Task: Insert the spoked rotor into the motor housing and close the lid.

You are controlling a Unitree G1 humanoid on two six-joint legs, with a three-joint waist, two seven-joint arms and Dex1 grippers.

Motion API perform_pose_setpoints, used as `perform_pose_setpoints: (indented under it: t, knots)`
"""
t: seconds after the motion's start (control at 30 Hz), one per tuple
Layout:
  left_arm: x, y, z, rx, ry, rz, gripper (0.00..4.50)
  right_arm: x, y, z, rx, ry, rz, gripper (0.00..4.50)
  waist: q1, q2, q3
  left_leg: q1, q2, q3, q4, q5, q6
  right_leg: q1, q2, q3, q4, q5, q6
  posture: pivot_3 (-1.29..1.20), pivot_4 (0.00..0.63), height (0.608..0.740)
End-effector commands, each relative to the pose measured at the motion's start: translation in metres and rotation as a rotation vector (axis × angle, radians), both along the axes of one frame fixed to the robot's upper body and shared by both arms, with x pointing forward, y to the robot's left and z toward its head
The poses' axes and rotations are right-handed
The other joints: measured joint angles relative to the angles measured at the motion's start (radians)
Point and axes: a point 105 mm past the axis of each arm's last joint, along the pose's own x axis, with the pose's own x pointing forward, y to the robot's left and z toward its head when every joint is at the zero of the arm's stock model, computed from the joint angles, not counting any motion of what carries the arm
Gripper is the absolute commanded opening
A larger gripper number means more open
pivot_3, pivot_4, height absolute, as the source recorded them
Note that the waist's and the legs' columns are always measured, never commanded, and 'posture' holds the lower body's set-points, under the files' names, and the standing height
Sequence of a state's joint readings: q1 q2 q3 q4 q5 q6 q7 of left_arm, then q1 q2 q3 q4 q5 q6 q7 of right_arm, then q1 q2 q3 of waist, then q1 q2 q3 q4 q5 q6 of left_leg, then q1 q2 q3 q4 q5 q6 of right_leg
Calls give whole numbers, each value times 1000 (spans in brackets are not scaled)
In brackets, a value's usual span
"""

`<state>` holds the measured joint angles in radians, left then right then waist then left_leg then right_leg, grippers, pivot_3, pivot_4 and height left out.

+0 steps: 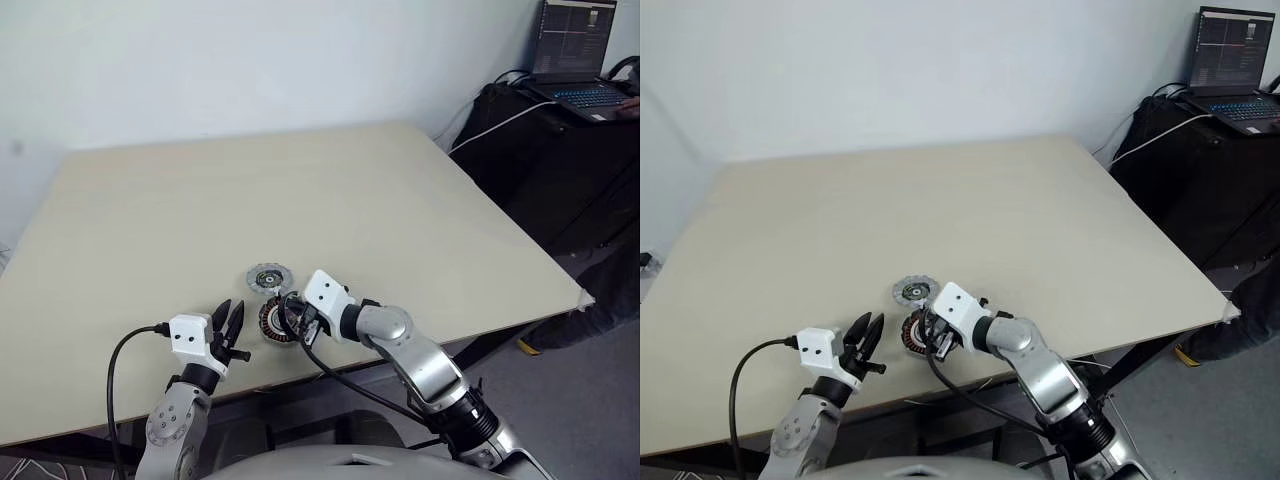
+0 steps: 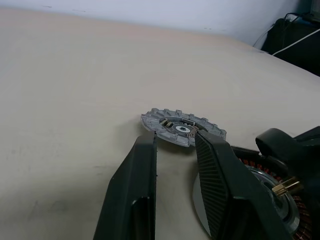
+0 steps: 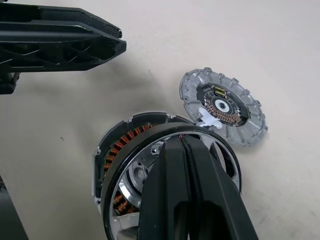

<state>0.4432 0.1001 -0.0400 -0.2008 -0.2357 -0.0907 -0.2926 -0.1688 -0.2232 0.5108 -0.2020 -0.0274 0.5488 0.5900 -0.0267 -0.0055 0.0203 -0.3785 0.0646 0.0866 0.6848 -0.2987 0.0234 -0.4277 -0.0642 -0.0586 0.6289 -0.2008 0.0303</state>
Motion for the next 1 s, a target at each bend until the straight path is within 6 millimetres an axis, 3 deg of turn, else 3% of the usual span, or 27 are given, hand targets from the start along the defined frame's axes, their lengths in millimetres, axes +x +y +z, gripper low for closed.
perform_pose_setpoints:
  t: [0.03,1.0]
  knots:
    - [3,-2,12,2,-51,-3,1228,3,9,12,35,-41,29,37,0,0,0,0,0,0,0,0,0,0,0,0,0,0,0,0,0,740]
    - [2,-6,13,-8,-52,-3,1228,7,46,12,65,-66,101,37,-2,0,0,0,0,0,0,0,0,0,0,0,1,0,0,0,0,740]
